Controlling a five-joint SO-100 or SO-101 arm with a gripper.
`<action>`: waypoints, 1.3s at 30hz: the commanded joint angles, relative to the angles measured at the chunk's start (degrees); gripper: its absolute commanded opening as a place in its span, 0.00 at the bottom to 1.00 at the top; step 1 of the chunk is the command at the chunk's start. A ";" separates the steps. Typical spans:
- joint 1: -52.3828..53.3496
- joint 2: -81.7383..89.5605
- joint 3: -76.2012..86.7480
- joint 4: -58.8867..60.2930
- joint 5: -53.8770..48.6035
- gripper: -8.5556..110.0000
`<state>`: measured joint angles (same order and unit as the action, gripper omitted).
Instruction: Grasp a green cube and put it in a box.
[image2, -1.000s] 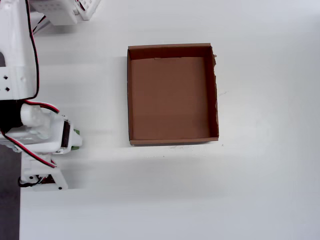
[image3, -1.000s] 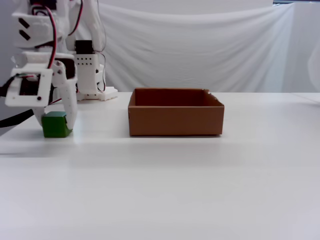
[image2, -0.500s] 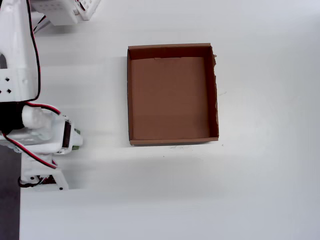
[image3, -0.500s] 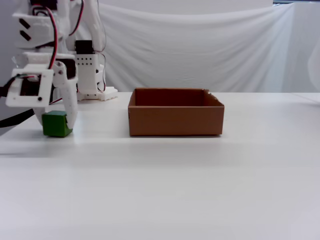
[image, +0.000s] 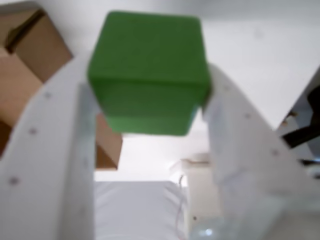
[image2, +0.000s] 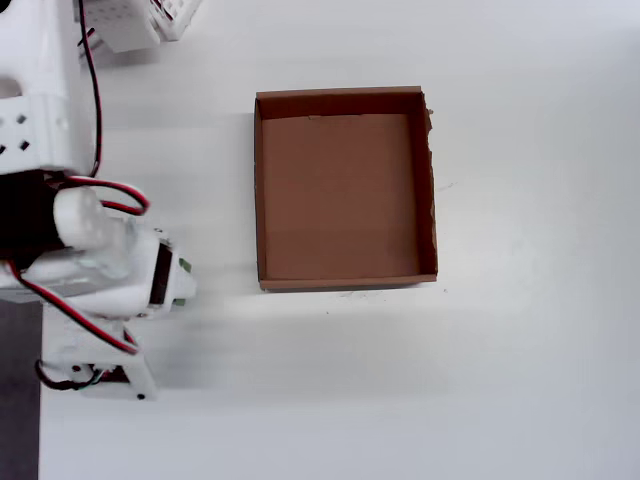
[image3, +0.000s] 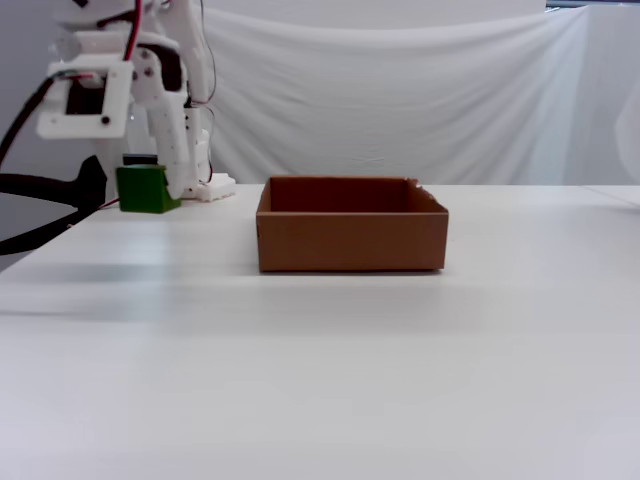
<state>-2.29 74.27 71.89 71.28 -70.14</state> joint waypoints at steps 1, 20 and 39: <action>-4.39 0.97 -4.75 2.11 4.22 0.19; -29.18 -3.16 -7.82 1.14 25.58 0.19; -38.41 -12.57 -4.83 -4.57 29.36 0.20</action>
<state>-39.29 60.47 67.41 67.76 -40.52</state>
